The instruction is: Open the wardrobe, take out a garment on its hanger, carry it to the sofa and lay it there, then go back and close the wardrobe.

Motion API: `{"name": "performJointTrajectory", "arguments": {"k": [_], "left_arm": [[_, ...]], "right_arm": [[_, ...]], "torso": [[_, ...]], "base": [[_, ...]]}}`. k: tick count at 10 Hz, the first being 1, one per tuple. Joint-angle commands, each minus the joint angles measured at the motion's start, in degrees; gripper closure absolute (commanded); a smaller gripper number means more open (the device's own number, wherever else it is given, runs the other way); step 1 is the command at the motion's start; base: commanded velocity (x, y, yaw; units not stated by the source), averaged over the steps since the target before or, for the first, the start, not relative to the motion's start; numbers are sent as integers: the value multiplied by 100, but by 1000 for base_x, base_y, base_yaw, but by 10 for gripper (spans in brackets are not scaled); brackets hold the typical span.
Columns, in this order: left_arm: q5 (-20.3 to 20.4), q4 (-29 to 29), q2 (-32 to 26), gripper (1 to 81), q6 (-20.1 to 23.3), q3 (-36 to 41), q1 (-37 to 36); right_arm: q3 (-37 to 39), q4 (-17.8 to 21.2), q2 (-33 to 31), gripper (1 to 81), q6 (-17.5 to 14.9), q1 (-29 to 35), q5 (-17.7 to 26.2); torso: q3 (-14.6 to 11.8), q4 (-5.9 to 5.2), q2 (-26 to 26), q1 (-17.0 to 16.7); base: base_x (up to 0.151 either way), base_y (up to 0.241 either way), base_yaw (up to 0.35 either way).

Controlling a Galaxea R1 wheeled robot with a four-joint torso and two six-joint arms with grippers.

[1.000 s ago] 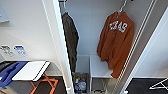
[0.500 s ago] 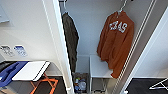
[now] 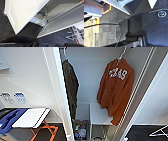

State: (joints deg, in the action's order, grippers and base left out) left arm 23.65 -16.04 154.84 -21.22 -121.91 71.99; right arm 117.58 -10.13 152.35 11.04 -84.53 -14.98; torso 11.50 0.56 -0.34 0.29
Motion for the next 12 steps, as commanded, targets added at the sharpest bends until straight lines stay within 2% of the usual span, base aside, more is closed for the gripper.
{"name": "performJointTrajectory", "arguments": {"k": [1, 5, 10, 12], "left_arm": [[474, -57, 513, 10, -927, -826, -601], [386, -461, 644, 10, -962, -791, -874], [0, -505, 855, 10, -971, -606, -1349], [-1, -435, 917, 10, -972, -598, -1454]], "right_arm": [[124, 37, 0, 10, 21, 195, 197], [159, 12, 18, 10, 82, 195, 189], [133, 20, 17, 10, 82, 230, 197], [106, 20, 9, 10, 82, 257, 197]], "torso": [[0, 0, 0, 0], [0, 0, 0, 0], [0, 0, 0, -2], [0, 0, 0, -2]], "base": [[0, 0, 0], [0, 0, 0], [0, 0, 0], [0, 0, 0]]}}
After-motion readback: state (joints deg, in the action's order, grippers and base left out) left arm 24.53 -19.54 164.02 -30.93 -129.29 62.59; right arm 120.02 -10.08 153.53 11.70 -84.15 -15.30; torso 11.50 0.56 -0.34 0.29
